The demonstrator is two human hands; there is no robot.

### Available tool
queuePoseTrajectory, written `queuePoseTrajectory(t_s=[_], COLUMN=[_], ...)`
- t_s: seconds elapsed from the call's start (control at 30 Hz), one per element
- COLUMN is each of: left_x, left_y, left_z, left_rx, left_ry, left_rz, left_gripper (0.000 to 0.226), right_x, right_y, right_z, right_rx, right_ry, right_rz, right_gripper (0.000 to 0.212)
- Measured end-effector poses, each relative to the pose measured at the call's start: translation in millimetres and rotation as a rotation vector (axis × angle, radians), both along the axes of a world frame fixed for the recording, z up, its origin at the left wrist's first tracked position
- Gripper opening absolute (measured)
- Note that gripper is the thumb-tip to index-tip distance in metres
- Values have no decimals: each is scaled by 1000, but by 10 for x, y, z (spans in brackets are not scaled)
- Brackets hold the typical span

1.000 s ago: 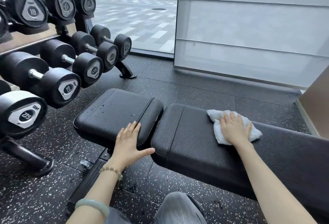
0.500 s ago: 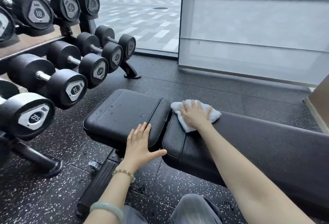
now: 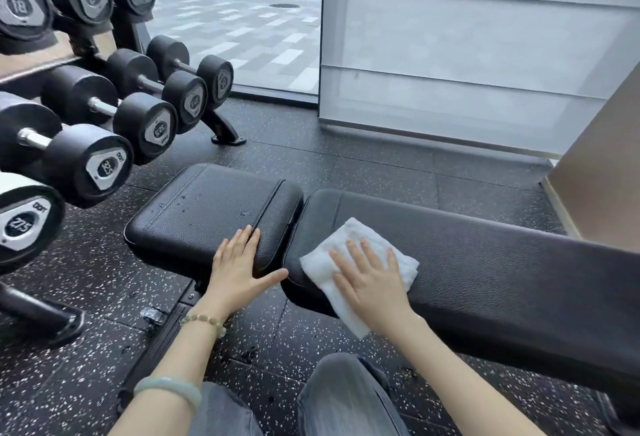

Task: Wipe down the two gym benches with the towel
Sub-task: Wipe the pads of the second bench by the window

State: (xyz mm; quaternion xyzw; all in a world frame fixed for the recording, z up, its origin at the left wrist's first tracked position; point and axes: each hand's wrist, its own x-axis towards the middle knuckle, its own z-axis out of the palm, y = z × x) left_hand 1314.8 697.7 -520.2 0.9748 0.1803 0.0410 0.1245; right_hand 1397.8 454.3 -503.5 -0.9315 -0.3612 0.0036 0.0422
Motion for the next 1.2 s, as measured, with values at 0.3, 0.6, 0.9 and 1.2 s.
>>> queuePoseTrajectory(t_s=[0.3,0.6,0.9,1.2], left_x=[-7,11,31,21], left_y=[-36,21,-5,-60], left_z=[9,-52,-6,25], left_rx=[66,11,33,53], left_ry=[1,-22,-13,24], left_rz=[-6,5,16,30], left_gripper=[138,140,128,142], right_x=[21,-34,40,50], right_y=[-832,685,5,-778], right_z=[-123,64,-4,36], right_rx=[20,-11,-4,-43], right_ry=[-53,66,30,61], right_rz=[-239,27,24,-265], right_gripper=[60,57,74,82])
